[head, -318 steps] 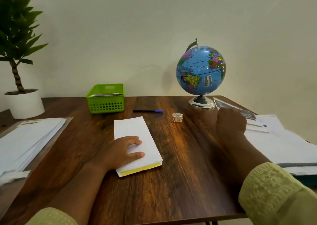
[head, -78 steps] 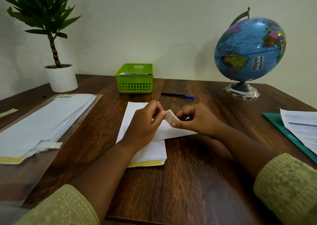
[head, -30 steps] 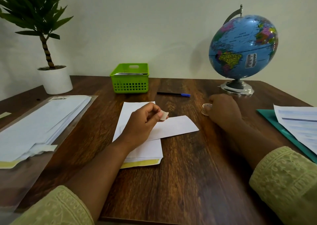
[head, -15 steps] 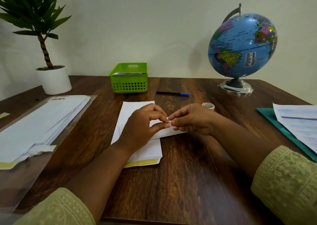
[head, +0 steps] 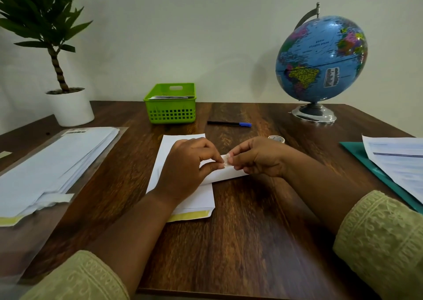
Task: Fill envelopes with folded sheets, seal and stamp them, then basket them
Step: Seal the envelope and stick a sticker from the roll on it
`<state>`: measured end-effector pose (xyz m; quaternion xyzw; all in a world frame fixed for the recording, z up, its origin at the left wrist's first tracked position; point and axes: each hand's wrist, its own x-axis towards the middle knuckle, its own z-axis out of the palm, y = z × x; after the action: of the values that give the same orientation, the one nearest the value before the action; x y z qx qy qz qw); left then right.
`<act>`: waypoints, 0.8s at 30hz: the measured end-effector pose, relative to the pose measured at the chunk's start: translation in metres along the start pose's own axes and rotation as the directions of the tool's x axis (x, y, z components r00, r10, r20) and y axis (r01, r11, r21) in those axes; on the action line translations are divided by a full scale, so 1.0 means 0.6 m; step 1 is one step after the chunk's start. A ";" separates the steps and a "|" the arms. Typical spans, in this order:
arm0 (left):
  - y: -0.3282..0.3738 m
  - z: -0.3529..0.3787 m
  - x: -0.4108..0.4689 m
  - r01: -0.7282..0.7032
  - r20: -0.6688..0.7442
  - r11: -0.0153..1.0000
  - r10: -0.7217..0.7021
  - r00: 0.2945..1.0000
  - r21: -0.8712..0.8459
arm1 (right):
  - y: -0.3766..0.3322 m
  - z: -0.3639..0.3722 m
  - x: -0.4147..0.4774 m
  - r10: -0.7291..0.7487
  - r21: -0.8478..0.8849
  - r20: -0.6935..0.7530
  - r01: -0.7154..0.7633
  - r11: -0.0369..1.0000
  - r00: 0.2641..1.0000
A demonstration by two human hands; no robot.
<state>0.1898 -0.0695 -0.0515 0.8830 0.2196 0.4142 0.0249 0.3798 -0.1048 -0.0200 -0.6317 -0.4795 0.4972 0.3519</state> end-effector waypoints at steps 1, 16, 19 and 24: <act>-0.001 0.002 0.000 0.019 0.006 1.000 -0.019 1.000 -0.013 | -0.002 -0.003 -0.001 -0.009 0.027 -0.041 0.010 1.000 0.999; -0.006 0.031 -0.014 0.062 0.345 0.924 -0.203 0.916 0.377 | 0.012 -0.042 0.001 0.091 0.014 -0.416 -0.094 0.995 0.905; 0.002 0.031 -0.012 0.013 0.353 0.922 -0.161 0.922 0.388 | 0.014 -0.040 0.006 0.107 0.002 -0.421 -0.117 0.993 0.901; 0.009 0.030 -0.013 -0.004 0.330 0.930 -0.126 0.936 0.368 | 0.021 -0.045 0.004 0.098 0.075 -0.409 -0.074 0.994 0.907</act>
<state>0.2006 -0.0751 -0.0677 0.9240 0.3122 0.2030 -0.0870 0.4092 -0.1053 -0.0253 -0.7323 -0.3519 0.3815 0.4408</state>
